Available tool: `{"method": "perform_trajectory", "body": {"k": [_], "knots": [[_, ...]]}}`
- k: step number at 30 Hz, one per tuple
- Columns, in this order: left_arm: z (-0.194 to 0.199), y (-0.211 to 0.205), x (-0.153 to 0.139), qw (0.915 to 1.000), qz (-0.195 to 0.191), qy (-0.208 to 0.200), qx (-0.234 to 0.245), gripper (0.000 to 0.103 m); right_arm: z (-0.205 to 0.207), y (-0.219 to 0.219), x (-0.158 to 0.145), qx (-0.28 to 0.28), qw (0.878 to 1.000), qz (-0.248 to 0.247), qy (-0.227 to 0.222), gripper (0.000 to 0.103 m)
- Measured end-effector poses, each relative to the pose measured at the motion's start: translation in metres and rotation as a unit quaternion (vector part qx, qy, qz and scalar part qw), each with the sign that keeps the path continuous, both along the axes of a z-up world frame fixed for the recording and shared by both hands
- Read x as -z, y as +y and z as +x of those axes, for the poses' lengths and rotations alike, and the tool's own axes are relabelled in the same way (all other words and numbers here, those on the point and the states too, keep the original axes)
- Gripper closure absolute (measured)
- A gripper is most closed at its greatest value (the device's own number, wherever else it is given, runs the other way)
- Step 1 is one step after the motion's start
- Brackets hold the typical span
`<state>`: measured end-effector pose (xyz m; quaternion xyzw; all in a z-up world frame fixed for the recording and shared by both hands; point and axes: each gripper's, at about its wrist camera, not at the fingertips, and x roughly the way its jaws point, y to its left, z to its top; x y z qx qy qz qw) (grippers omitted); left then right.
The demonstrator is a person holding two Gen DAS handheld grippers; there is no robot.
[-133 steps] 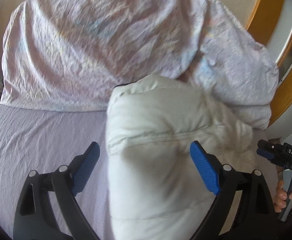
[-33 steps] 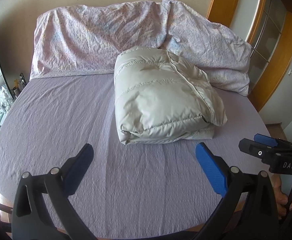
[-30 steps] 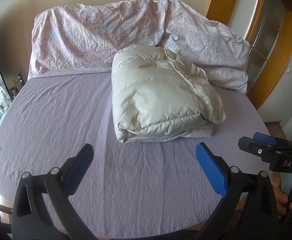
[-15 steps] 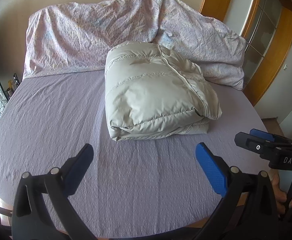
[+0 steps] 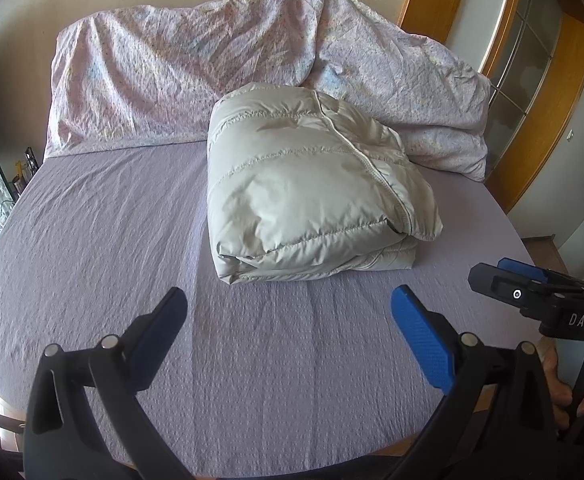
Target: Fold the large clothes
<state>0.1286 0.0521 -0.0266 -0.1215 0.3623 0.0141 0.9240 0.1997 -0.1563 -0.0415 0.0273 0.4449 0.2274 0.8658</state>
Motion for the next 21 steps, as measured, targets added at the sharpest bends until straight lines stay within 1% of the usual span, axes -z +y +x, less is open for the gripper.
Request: {"method": "perform_trajectory", "body": {"k": [21], "knots": [[0.0019, 0.0017, 0.0009, 1.0000, 0.000, 0.001, -0.002, 0.002, 0.0014, 0.0024, 0.0006, -0.002, 1.000, 0.000, 0.000, 0.001]]}}
